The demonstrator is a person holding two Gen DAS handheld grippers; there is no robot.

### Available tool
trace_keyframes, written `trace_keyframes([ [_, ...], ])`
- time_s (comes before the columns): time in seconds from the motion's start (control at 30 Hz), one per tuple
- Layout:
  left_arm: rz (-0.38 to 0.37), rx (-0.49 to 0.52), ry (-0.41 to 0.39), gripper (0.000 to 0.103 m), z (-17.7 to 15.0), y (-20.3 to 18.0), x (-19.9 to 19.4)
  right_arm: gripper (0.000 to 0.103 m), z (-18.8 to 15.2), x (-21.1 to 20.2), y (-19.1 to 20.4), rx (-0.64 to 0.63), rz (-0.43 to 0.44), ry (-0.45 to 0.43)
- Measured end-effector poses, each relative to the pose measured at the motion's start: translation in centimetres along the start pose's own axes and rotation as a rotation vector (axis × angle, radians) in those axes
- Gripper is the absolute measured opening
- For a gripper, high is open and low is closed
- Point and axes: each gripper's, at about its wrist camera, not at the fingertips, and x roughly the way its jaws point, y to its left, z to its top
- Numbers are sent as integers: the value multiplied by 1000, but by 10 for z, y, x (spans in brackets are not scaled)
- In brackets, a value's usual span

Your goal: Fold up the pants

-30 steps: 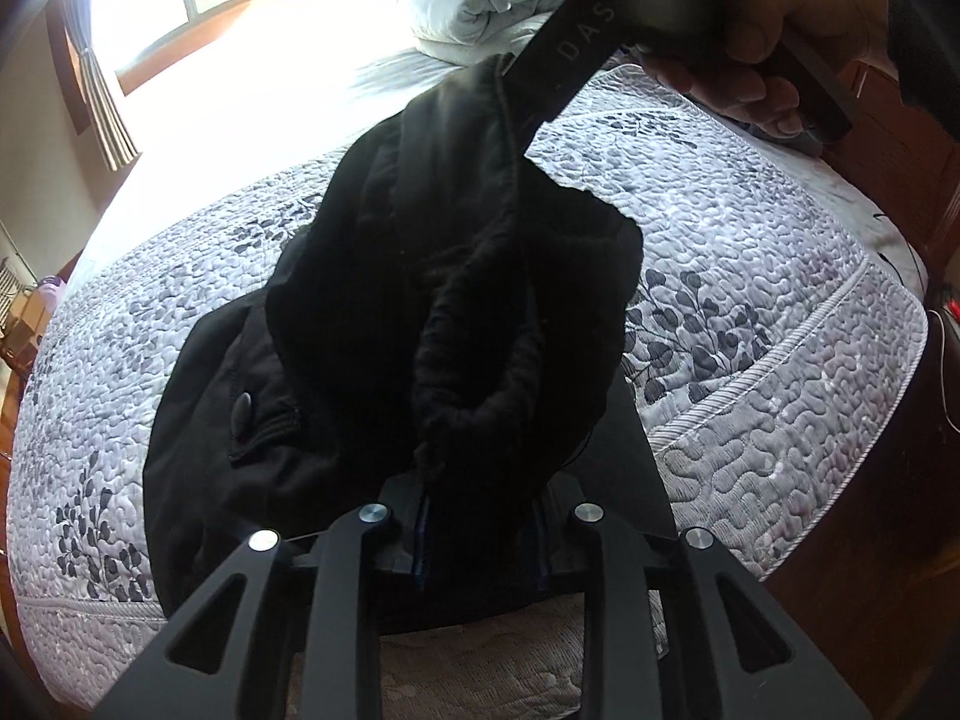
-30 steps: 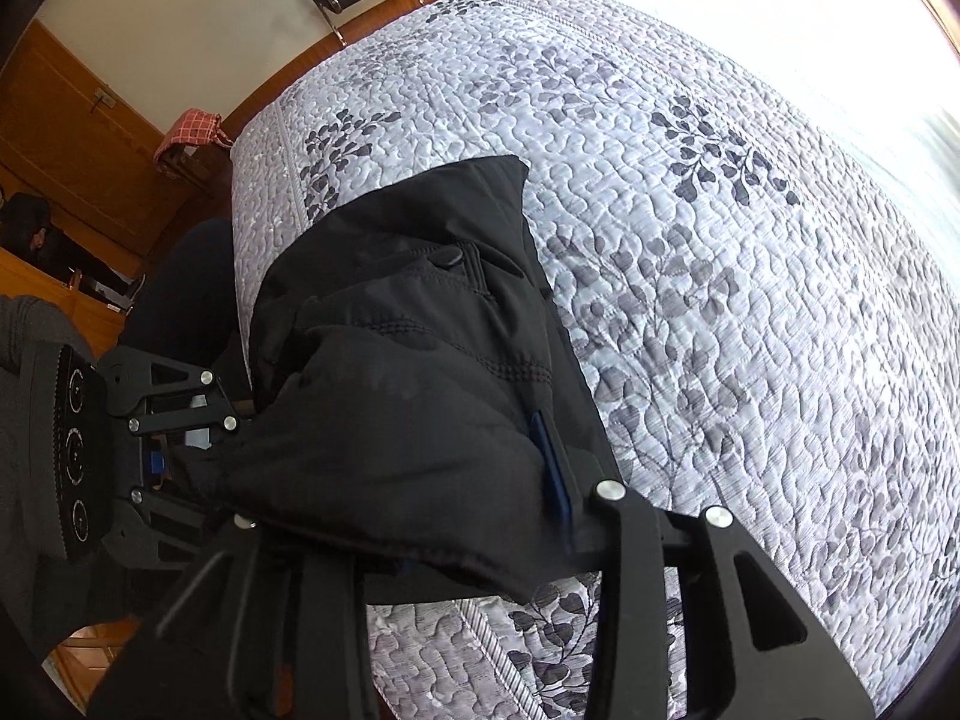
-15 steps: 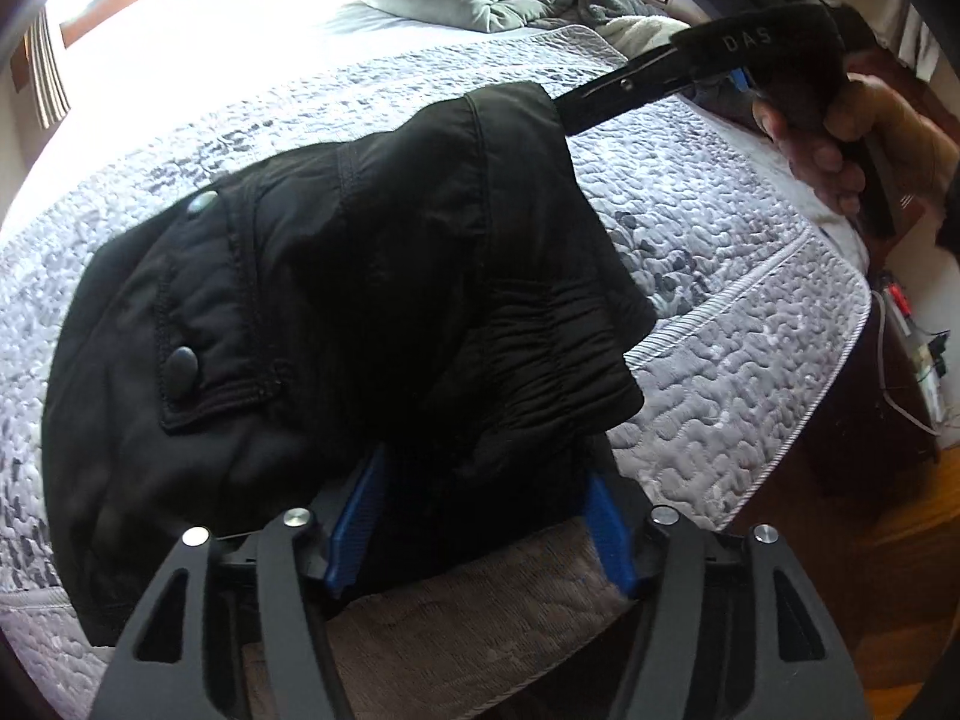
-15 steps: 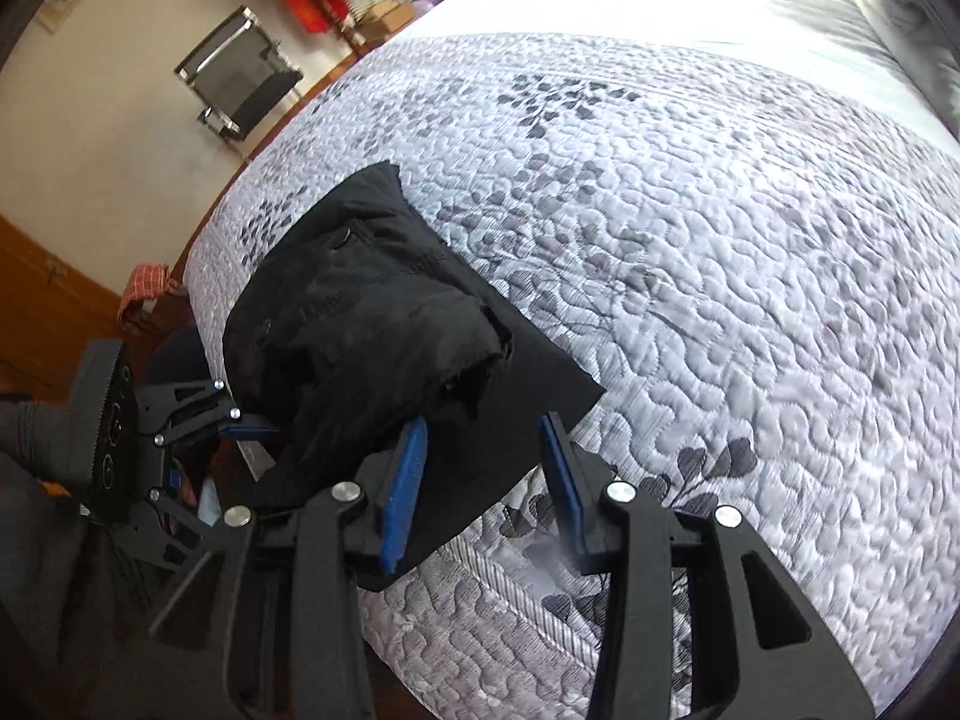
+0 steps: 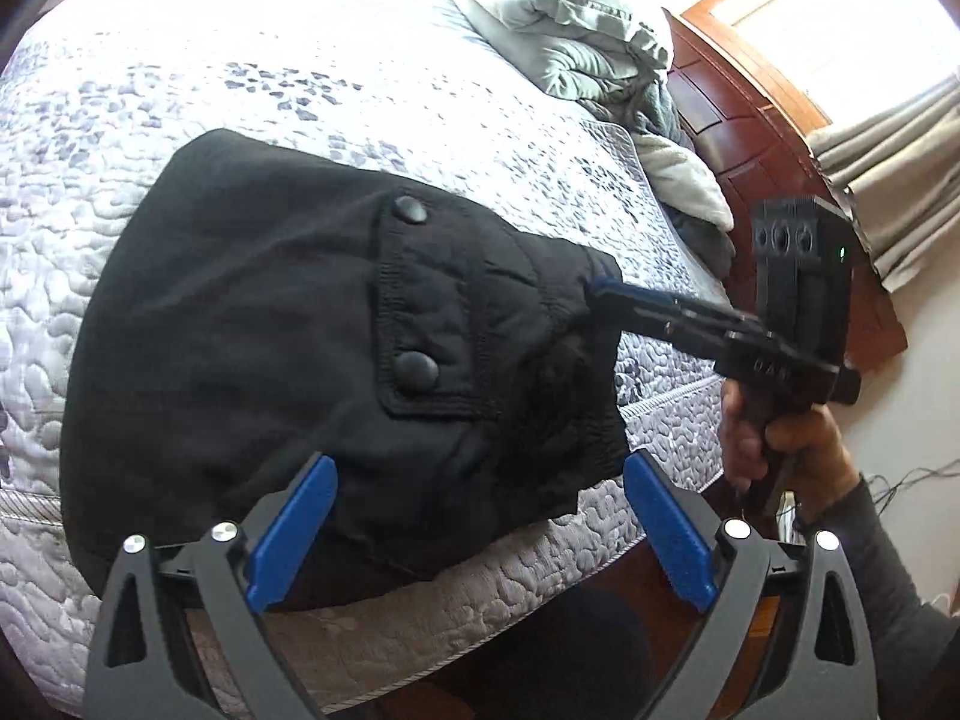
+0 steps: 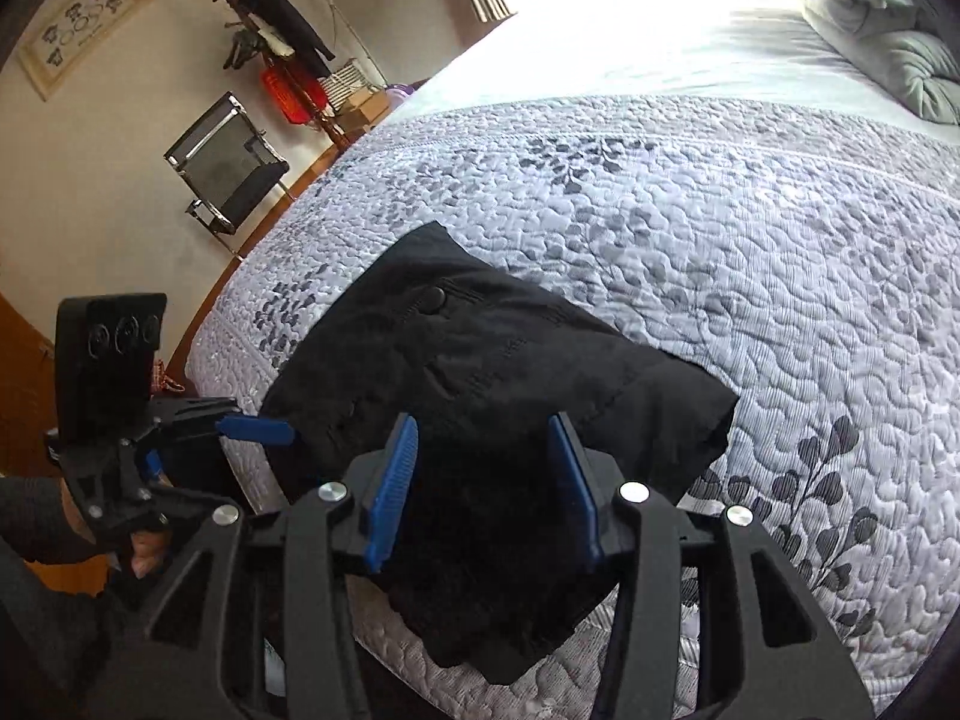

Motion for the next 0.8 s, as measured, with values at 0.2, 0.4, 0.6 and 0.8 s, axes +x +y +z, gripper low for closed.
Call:
trace_keyframes([
  [0.2, -64, -100, 39, 97, 15, 39, 1, 41, -28, 29, -25, 58, -56, 35],
  [0.4, -126, -135, 55, 97, 19, 54, -8, 52, -37, -4, -22, 169, -47, -60],
  [0.6, -176, -161, 8, 99, 25, 79, -43, 57, -55, -42, 10, 224, 43, -180],
  [0.8, -238, -284, 8, 99, 32, 130, -66, 52, -90, 6, -2, 319, 0, -40],
])
